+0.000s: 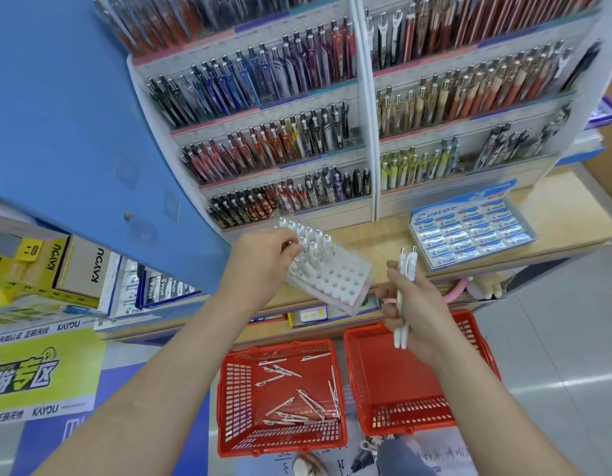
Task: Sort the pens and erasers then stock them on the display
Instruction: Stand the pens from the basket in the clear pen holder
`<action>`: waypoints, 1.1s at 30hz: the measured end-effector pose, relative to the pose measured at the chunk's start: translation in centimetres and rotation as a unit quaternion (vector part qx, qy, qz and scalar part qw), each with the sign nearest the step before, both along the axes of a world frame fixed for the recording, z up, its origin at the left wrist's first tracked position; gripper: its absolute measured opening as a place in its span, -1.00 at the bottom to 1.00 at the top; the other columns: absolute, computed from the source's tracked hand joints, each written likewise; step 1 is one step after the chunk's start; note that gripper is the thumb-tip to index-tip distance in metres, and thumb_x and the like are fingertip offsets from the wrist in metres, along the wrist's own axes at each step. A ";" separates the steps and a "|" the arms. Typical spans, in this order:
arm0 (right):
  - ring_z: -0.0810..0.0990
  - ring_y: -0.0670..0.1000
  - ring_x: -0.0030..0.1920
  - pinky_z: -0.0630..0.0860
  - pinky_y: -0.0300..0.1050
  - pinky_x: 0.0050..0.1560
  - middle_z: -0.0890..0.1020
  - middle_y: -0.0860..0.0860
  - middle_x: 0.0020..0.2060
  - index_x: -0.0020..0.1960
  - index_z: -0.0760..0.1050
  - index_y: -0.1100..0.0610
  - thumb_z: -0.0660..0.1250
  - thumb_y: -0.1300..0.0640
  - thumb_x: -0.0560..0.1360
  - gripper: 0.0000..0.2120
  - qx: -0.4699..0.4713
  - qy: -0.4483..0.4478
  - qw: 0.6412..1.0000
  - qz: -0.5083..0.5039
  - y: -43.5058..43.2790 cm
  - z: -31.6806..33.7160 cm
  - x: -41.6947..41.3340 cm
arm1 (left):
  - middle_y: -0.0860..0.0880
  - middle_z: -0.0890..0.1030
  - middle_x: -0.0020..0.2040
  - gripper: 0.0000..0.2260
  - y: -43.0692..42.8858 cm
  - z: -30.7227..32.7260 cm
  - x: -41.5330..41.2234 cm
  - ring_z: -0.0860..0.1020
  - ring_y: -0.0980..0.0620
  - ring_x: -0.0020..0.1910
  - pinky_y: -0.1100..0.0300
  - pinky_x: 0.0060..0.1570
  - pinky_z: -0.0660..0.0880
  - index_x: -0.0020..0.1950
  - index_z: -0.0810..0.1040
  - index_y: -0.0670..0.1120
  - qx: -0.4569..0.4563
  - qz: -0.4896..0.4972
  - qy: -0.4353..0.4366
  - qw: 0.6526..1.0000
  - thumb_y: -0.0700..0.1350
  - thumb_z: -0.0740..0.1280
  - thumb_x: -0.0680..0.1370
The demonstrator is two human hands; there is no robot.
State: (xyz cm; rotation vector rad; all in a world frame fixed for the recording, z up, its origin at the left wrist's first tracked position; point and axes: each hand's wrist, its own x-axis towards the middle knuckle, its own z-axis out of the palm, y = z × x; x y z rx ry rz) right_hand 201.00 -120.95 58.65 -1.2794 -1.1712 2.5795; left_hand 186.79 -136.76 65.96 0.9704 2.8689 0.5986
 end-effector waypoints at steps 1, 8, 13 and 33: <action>0.29 -0.08 -0.51 0.19 -0.27 -0.56 0.48 0.06 -0.35 0.21 0.43 0.06 0.26 0.17 0.57 -0.79 0.016 0.000 1.000 0.005 0.0 -0.2 0.0 | -0.02 0.65 -0.20 -0.85 0.1 -0.4 0.0 0.55 0.00 -0.19 0.10 -0.14 0.44 -0.06 0.64 -0.09 -0.007 -0.002 0.000 1.000 -0.05 0.34 0.53; 0.32 -0.15 -0.54 0.26 -0.25 -0.51 0.50 0.02 -0.31 0.13 0.47 0.09 0.42 0.17 0.47 -0.73 0.158 -0.007 0.986 0.062 -1.5 -1.3 -0.5 | -0.02 0.63 -0.15 -0.88 0.6 -2.1 -0.1 0.55 -0.01 -0.13 0.13 -0.11 0.43 -0.05 0.65 -0.07 -0.029 0.020 0.002 0.999 -0.05 0.37 0.51; 0.58 -0.02 -0.30 0.44 -0.21 -0.33 0.63 0.16 -0.23 -0.07 0.50 0.00 0.44 0.20 0.43 -0.82 0.288 -0.027 0.956 0.056 -2.1 -1.6 -1.1 | -0.01 0.65 -0.16 -0.86 0.9 -2.1 -0.4 0.57 0.00 -0.14 0.13 -0.10 0.45 -0.06 0.65 -0.07 -0.034 0.045 -0.014 0.998 -0.03 0.40 0.49; 0.44 -0.02 -0.42 0.39 -0.12 -0.38 0.53 0.00 -0.34 -0.09 0.56 0.15 0.20 0.20 0.60 -0.82 0.193 0.014 0.979 0.059 -0.1 0.8 -1.7 | 0.00 0.57 -0.09 -0.78 2.0 -2.0 0.2 0.53 -0.02 -0.08 0.12 -0.17 0.38 0.02 0.60 -0.04 -0.091 0.071 0.018 0.993 0.07 0.29 0.54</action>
